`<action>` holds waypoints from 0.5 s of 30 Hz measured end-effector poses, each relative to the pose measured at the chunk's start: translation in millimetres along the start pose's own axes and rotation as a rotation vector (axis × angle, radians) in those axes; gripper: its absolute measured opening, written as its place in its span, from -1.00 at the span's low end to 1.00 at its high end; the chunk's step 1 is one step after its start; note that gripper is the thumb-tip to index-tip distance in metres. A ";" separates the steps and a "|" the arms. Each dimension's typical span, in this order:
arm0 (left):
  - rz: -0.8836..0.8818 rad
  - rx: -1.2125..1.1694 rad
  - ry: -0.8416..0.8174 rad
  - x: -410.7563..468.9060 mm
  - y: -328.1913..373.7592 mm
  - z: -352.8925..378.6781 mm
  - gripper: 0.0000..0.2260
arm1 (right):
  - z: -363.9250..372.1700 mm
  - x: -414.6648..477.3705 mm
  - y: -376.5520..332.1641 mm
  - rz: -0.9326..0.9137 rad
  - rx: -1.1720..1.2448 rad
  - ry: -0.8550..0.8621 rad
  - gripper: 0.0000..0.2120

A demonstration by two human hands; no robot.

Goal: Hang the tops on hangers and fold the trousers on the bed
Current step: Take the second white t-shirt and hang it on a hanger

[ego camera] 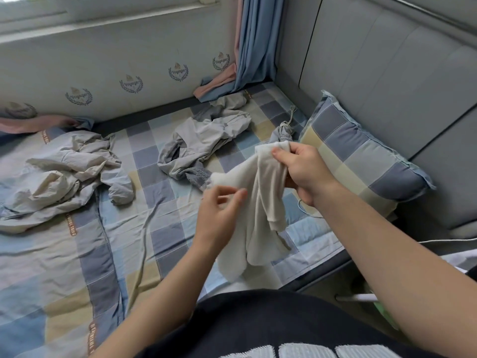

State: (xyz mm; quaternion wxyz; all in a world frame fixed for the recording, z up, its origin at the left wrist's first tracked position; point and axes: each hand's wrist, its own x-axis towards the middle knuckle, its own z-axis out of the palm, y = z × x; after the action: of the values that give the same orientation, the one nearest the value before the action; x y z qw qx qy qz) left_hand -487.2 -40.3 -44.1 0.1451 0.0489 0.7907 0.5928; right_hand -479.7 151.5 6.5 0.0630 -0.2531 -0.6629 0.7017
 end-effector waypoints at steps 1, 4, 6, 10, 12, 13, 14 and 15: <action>0.043 0.021 -0.087 -4.7 5.2 4.0 -0.73 | 6.7 -1.4 -7.4 0.014 0.060 -0.002 -0.86; 0.065 0.068 -0.218 -10.0 15.8 18.7 -0.50 | 23.1 -7.1 -31.6 0.015 0.216 0.000 -0.87; 0.109 0.108 -0.159 -5.6 17.3 27.1 -0.54 | 30.0 -12.5 -48.8 -0.001 0.330 -0.010 -0.89; 0.125 0.129 -0.031 9.6 11.2 29.5 -0.83 | 31.1 -21.8 -80.0 -0.044 0.546 -0.014 -0.91; 0.116 0.083 -0.018 17.9 6.1 28.6 -0.77 | 27.3 -24.5 -91.5 -0.061 0.633 -0.013 -0.88; 0.126 0.108 -0.021 21.4 3.2 29.3 -0.74 | 24.9 -25.3 -95.9 -0.066 0.669 -0.007 -0.86; 0.131 0.151 -0.034 25.2 0.6 30.7 -0.71 | 22.3 -25.3 -99.2 -0.072 0.702 0.002 -0.83; 0.123 0.197 -0.052 29.2 -3.5 32.9 -0.70 | 19.1 -24.7 -101.7 -0.080 0.734 0.014 -0.81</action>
State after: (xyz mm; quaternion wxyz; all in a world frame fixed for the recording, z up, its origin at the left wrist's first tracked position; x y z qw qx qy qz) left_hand -505.3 -3.7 -60.8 0.1234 0.1265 0.8366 0.5186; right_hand -491.8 135.3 110.9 0.1816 -0.1924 -0.3759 0.8881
